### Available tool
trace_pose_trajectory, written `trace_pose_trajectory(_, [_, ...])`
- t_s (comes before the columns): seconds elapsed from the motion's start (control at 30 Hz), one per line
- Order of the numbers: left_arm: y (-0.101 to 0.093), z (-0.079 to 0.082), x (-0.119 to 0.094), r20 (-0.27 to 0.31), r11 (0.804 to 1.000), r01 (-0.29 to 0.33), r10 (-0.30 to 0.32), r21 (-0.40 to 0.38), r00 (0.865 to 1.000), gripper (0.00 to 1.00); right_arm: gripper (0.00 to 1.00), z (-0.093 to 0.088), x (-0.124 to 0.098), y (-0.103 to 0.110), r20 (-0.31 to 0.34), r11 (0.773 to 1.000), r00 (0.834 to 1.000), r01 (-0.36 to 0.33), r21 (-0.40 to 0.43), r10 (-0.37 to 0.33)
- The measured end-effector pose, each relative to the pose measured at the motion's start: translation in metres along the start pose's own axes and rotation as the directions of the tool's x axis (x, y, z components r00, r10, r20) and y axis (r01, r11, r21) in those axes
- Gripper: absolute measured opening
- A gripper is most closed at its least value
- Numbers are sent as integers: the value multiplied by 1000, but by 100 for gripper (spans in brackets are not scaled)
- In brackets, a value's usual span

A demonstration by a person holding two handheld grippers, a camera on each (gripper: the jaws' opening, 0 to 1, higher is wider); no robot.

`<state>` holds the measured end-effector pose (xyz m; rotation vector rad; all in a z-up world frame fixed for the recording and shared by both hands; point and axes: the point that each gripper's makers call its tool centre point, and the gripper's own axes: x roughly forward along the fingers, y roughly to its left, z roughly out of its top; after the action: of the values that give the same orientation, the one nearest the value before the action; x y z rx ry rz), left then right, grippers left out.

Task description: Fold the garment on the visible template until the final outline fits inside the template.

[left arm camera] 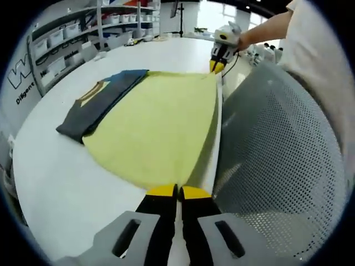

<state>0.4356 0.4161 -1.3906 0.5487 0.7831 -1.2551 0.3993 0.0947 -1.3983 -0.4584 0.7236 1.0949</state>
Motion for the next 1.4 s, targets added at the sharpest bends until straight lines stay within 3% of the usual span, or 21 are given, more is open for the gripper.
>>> trace_pose_trajectory(0.23, [8,31,-25,12,1000,23,-23,-8,1000,0,0,26,-28,-6,1,998,998,-57,-22,57])
trace_pose_trajectory(0.6, [48,76,-54,47,1000,-13,13,-12,999,0,0,70,-55,-53,33,998,998,-42,-53,44])
trace_pose_trajectory(0.97, [101,112,-57,80,997,-64,66,-34,995,0,0,99,-64,-119,59,997,998,24,-71,-20])
trace_pose_trajectory(1.4, [167,132,-53,96,990,-117,124,-77,988,0,0,124,-48,-186,64,996,996,70,-63,-66])
